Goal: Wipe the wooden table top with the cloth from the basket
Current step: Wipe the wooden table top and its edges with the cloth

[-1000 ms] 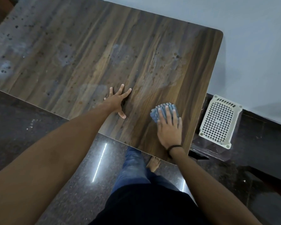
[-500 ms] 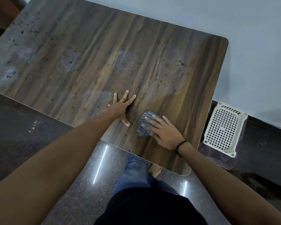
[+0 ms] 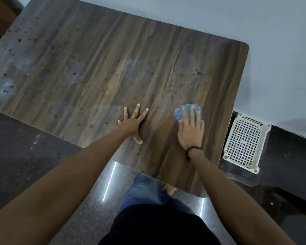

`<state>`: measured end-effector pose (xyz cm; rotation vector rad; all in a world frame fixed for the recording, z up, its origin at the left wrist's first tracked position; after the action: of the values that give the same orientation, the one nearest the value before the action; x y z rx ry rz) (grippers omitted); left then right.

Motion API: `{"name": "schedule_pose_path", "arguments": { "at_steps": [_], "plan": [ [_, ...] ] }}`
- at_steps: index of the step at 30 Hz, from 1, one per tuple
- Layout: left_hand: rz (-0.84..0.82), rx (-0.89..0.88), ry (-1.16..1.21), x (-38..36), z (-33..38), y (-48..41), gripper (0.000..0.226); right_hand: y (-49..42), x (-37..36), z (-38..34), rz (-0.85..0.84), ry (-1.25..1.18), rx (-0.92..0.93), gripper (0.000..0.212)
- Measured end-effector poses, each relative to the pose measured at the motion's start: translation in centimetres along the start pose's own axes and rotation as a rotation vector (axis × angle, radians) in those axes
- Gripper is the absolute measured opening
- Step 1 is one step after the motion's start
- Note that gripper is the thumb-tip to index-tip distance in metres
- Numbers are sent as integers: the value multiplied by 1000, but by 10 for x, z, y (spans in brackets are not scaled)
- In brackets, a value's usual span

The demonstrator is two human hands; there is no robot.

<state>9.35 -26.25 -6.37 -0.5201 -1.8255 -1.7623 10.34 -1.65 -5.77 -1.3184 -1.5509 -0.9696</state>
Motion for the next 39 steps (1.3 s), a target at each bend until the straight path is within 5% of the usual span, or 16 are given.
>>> {"name": "schedule_pose_path", "arguments": {
  "at_steps": [4,9,14,19,24,29,34,38,39],
  "plan": [
    [27,17,54,33,18,-11,144,23,-10,-18,-178,73,527,53],
    [35,-38,71,82,53,-35,143,-40,15,41,-3,4,-99,53],
    [-19,-13,35,79,57,-50,142,-20,-2,7,-155,115,399,52],
    [-9,-3,41,78,54,-53,143,-67,22,58,-18,17,-98,53],
    [-14,6,26,77,56,-57,145,-42,7,21,-208,85,444,53],
    [-19,0,37,77,56,-57,145,-101,29,73,-40,-8,-138,55],
    [-65,0,33,79,59,-63,141,-73,8,25,-168,83,370,55],
    [-17,-40,37,113,75,-69,137,-127,35,86,-25,-23,-183,56],
    [0,-53,30,123,80,-72,137,-127,31,76,-37,-38,-173,57]
  ]
}}
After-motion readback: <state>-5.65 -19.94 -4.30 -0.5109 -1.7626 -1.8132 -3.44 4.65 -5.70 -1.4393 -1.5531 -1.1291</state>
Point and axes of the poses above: each hand's wrist, its own y-axis away from the middle knuckle, its own x-axis out of the back of the hand, z = x × y, the point moved 8 cm from there along -y, towards the middle knuckle, and after that the axes turned 13 degrees about x, right-handed, at the moved point
